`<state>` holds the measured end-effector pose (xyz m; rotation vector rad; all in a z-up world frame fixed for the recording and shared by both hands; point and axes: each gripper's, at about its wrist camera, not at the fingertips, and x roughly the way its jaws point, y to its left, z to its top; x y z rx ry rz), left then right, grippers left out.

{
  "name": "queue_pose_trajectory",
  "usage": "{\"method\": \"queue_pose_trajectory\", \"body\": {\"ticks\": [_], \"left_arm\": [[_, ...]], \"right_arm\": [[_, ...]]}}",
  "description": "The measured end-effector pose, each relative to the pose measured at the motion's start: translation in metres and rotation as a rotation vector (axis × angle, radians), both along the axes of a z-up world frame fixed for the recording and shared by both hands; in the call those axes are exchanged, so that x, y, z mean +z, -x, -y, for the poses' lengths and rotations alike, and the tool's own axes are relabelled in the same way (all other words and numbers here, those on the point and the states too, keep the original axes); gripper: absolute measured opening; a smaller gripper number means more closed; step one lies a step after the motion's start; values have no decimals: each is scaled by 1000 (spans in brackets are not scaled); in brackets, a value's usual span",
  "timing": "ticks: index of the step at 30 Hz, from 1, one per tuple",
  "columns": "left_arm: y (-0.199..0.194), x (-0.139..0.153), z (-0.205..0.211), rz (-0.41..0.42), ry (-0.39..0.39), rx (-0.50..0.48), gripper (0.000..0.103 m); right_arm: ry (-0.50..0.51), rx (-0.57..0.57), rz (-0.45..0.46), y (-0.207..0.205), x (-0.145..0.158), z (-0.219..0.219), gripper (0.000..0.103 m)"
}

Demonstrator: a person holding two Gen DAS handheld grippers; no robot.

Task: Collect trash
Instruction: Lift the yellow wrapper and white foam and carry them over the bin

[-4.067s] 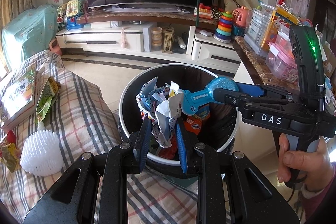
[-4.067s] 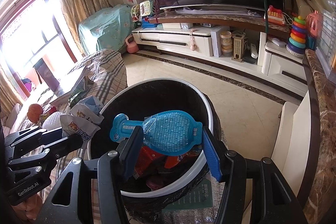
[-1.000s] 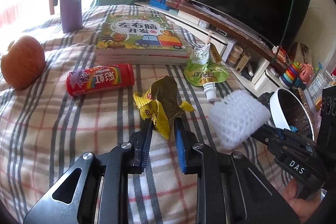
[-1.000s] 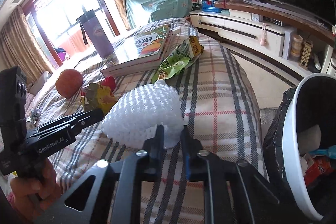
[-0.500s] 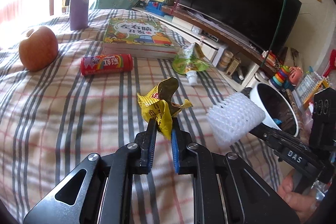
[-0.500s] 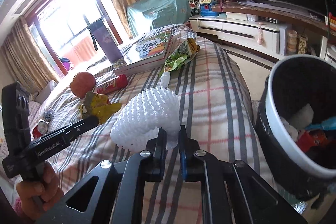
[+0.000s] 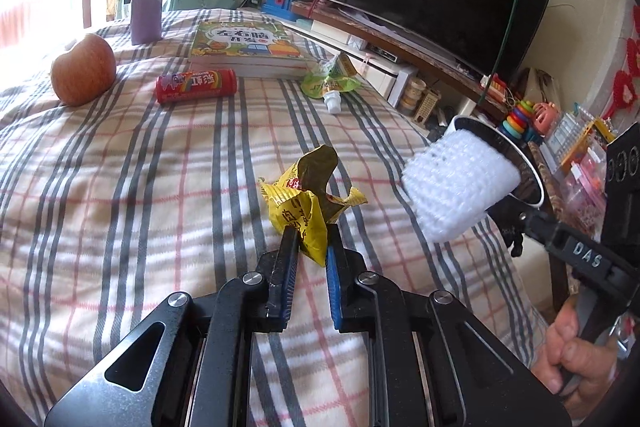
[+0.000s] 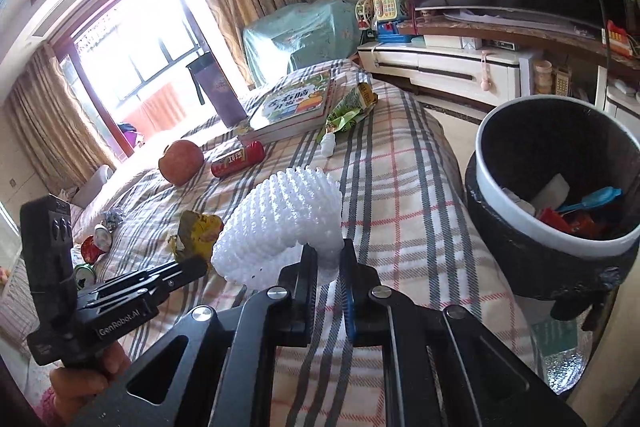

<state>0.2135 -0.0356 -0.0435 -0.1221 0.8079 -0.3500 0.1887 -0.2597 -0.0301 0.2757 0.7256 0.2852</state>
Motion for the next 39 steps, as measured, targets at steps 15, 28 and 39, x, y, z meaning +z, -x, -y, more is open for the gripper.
{"method": "queue_pose_trajectory", "body": {"ticks": [15, 28, 39], "left_arm": [[35, 17, 14, 29, -4, -31, 13], [51, 18, 21, 33, -13, -40, 13], [50, 14, 36, 23, -44, -54, 13]], "right_arm": [[-20, -30, 53, 31, 12, 13, 10], [-55, 5, 58, 40, 8, 7, 10], [-54, -2, 40, 39, 1, 22, 10]]}}
